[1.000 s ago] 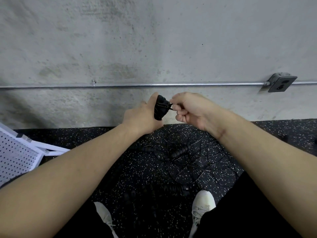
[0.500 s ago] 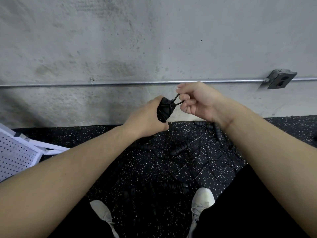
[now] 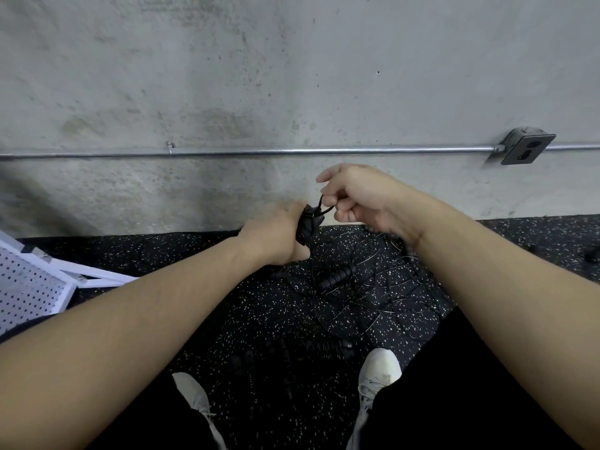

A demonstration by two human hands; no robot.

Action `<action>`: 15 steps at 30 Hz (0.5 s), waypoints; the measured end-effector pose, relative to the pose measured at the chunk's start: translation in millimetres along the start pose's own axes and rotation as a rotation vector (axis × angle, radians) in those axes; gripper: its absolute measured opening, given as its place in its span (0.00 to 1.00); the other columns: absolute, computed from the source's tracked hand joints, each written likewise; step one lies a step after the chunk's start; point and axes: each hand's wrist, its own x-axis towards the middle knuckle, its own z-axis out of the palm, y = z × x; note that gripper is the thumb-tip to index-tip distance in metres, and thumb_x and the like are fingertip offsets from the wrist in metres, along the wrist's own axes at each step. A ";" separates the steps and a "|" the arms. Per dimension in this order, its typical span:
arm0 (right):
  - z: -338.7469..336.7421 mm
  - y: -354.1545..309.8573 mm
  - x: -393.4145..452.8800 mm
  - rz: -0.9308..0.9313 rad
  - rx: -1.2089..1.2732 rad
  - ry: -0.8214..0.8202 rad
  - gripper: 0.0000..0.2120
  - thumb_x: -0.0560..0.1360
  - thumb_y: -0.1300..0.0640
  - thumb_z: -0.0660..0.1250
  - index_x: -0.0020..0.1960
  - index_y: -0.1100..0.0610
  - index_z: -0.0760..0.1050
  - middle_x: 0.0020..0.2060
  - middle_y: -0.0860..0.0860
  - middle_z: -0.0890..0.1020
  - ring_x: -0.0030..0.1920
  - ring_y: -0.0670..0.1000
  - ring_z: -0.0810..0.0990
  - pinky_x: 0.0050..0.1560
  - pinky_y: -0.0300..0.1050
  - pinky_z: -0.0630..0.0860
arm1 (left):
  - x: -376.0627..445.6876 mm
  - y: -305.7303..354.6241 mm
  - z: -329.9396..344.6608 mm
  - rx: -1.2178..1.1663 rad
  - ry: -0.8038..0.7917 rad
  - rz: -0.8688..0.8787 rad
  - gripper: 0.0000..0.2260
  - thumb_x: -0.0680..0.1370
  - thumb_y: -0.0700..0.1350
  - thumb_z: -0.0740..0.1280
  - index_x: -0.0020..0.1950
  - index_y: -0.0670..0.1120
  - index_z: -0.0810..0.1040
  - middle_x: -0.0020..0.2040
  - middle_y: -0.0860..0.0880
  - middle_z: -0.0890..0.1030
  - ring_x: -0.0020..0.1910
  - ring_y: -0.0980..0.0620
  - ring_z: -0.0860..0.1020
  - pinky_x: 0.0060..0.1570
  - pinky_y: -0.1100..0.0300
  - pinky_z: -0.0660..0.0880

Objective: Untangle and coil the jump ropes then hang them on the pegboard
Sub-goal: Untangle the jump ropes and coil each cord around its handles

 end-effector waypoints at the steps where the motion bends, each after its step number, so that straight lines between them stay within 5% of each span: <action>1: -3.9 -1.7 0.9 0.000 0.044 -0.007 0.12 0.77 0.70 0.58 0.52 0.55 0.72 0.27 0.50 0.72 0.23 0.45 0.59 0.27 0.37 0.68 | 0.4 -2.9 0.4 -0.123 0.003 0.020 0.37 0.72 0.52 0.74 0.77 0.57 0.60 0.65 0.49 0.75 0.53 0.46 0.77 0.49 0.53 0.72; 4: -12.3 -5.0 4.8 -0.009 0.168 -0.034 0.11 0.78 0.68 0.58 0.54 0.54 0.70 0.28 0.49 0.72 0.23 0.44 0.57 0.28 0.36 0.68 | -4.0 -3.7 1.3 -0.538 -0.010 0.099 0.45 0.72 0.46 0.76 0.81 0.62 0.54 0.71 0.54 0.73 0.65 0.52 0.75 0.64 0.59 0.70; 6: -15.2 -5.5 6.5 -0.020 0.200 -0.048 0.10 0.79 0.67 0.59 0.54 0.54 0.71 0.29 0.49 0.73 0.23 0.43 0.59 0.28 0.36 0.69 | -7.7 -1.8 2.4 -0.632 -0.013 0.143 0.46 0.72 0.45 0.76 0.81 0.66 0.53 0.68 0.59 0.74 0.63 0.56 0.76 0.64 0.62 0.71; 11: -14.8 -6.4 8.2 -0.039 0.250 -0.075 0.09 0.79 0.67 0.59 0.54 0.54 0.71 0.29 0.49 0.74 0.24 0.43 0.59 0.29 0.37 0.70 | -11.2 -0.3 -0.2 -0.664 0.146 0.209 0.23 0.77 0.55 0.73 0.71 0.58 0.71 0.59 0.58 0.79 0.58 0.58 0.78 0.64 0.58 0.74; 15: -14.7 -4.7 11.5 -0.037 0.215 -0.057 0.11 0.79 0.67 0.59 0.55 0.54 0.71 0.29 0.50 0.75 0.24 0.44 0.59 0.30 0.36 0.70 | -12.5 1.8 -10.1 -0.607 0.083 0.159 0.11 0.82 0.60 0.64 0.62 0.61 0.78 0.53 0.60 0.82 0.55 0.59 0.79 0.64 0.54 0.74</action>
